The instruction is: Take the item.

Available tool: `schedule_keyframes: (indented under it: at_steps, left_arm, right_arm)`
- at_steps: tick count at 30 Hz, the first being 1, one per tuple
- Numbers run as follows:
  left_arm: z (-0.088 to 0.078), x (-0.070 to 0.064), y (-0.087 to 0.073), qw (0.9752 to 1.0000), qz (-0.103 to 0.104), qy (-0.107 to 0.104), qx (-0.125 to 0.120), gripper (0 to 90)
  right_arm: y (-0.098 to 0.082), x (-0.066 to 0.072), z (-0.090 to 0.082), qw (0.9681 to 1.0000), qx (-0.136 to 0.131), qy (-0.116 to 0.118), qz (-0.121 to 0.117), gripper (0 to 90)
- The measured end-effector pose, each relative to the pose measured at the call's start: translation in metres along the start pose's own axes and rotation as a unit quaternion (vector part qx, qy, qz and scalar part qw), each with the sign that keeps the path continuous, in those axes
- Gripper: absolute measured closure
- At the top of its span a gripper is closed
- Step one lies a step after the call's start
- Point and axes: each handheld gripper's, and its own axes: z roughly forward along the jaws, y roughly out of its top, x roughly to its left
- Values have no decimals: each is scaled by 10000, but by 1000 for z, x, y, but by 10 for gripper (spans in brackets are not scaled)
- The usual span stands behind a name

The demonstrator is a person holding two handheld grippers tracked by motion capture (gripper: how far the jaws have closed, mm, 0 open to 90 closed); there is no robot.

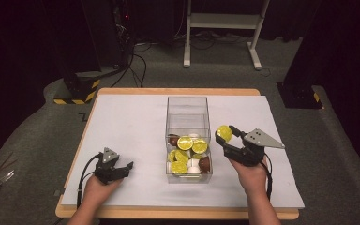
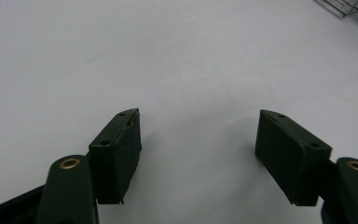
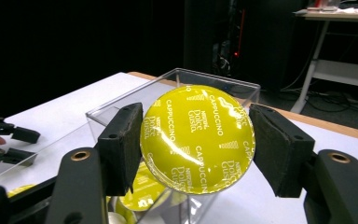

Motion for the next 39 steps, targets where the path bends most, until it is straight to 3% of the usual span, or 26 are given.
schedule_keyframes:
  at_steps: [9, 20, 29, 39]
  left_arm:
    - [0, 0, 0, 10000, 8, 0, 4, 315]
    - [0, 0, 0, 10000, 12, -3, 8, 316]
    - [0, 0, 0, 10000, 43, -2, 22, 315]
    - [0, 0, 0, 10000, 44, -2, 23, 315]
  right_arm:
    - [-4, -14, -4, 9997, 11, -221, 78, 379]
    - [-16, -36, -6, 9977, 149, -650, 143, 379]
    - [-29, -55, -4, 9945, 306, -976, 231, 379]
    - [-48, -73, 2, 9883, 631, -1370, 232, 379]
